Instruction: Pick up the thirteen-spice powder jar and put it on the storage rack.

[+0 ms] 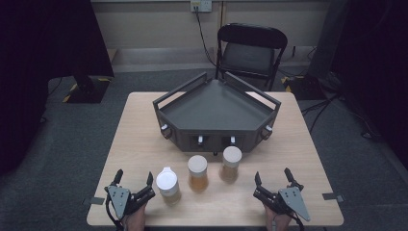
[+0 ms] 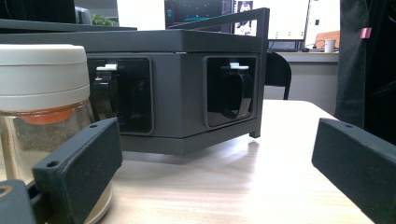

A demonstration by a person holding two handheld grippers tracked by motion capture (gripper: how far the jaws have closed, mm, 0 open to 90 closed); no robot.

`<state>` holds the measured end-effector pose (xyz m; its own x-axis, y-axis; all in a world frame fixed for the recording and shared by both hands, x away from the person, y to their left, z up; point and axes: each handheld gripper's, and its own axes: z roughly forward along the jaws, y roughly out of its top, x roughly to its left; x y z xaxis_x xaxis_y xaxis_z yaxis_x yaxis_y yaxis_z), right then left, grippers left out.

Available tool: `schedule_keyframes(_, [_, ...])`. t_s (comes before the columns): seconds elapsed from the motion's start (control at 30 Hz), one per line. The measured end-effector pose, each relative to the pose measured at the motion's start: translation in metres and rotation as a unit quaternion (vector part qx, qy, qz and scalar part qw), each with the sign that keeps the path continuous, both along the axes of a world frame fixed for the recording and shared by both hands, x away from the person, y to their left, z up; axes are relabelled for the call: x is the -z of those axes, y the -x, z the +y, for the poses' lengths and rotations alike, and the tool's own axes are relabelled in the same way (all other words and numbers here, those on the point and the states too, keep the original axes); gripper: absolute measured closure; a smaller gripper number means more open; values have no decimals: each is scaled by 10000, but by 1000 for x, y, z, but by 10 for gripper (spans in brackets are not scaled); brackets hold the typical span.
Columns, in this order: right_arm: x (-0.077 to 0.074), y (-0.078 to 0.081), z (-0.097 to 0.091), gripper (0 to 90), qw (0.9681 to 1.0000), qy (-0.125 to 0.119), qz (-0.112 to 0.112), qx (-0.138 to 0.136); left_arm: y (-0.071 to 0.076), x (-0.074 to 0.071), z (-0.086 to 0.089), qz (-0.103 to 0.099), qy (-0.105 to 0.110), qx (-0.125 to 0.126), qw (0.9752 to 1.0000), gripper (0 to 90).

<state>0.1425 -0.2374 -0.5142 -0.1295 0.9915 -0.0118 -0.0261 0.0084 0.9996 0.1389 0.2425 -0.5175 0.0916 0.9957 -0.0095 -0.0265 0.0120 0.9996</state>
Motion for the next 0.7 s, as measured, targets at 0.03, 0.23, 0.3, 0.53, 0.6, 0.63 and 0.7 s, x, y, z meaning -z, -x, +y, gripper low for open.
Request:
schedule_keyframes(0.03, [0,0,0,6,10000,0,0,0,0,0,0,0,0,0,10000,5])
schedule_keyframes(0.23, [0,0,0,5,10000,-16,2,-7,0,-1,1,16,1,12,10000,5])
schedule_keyframes(0.3, [0,0,0,6,10000,-12,5,-10,0,0,0,8,4,7,10000,5])
schedule_keyframes(0.53, [0,0,0,6,10000,-16,-5,-9,-1,-1,1,34,56,2,10000,3])
schedule_keyframes(0.6, [0,0,-1,6,10000,-21,5,-19,-1,-1,2,44,96,11,9999,3])
schedule_keyframes(0.63, [0,0,-1,6,10000,-24,8,-17,-1,-2,3,68,131,31,9999,3])
schedule_keyframes(0.7, [0,0,0,6,10000,-22,6,0,-1,-3,3,86,143,40,9999,3])
